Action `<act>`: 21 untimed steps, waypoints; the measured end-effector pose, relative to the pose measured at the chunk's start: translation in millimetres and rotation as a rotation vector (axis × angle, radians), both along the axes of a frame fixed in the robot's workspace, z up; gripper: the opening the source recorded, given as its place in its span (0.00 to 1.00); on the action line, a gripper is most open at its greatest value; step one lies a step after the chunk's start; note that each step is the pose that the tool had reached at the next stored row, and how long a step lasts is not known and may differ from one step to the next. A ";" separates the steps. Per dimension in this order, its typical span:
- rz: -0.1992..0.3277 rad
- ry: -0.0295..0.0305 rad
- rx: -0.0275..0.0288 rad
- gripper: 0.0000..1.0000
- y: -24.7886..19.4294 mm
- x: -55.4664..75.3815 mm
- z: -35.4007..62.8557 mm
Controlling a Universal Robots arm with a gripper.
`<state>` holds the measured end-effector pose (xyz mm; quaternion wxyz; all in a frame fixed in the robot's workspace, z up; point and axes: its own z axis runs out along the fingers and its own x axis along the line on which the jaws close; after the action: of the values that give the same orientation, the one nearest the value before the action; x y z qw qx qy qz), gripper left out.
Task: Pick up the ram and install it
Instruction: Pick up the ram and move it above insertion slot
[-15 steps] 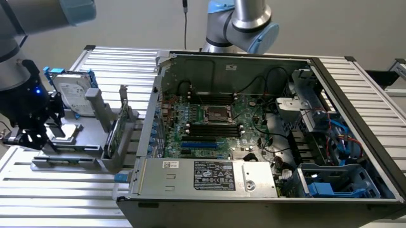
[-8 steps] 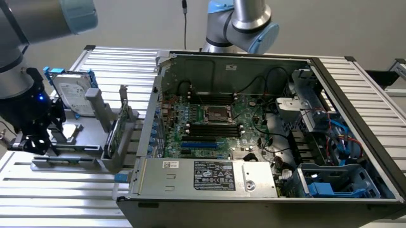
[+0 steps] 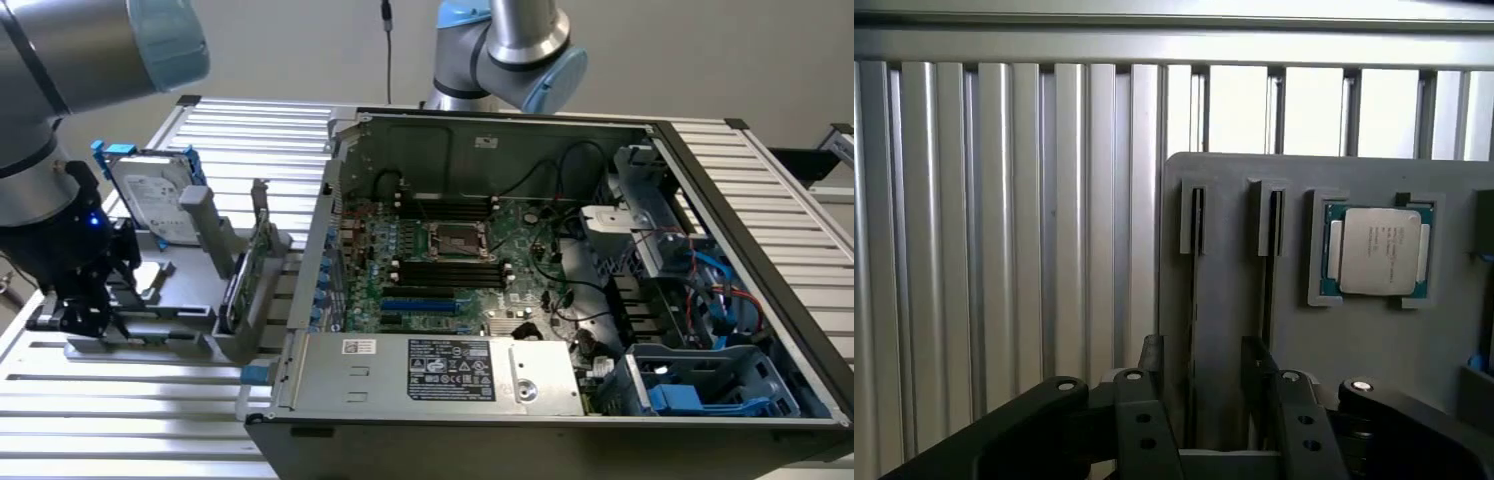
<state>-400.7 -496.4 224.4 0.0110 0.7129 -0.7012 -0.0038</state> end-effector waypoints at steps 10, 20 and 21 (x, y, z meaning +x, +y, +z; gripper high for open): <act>0.010 0.0000 0.0000 0.45 -0.6 -0.9 -18.1; 0.008 0.0079 -0.0002 0.45 -0.3 -2.1 -30.7; 0.006 0.0117 -0.0001 0.45 -0.3 -2.0 -30.7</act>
<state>-402.7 -496.8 193.7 0.0151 0.7151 -0.6988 -0.0079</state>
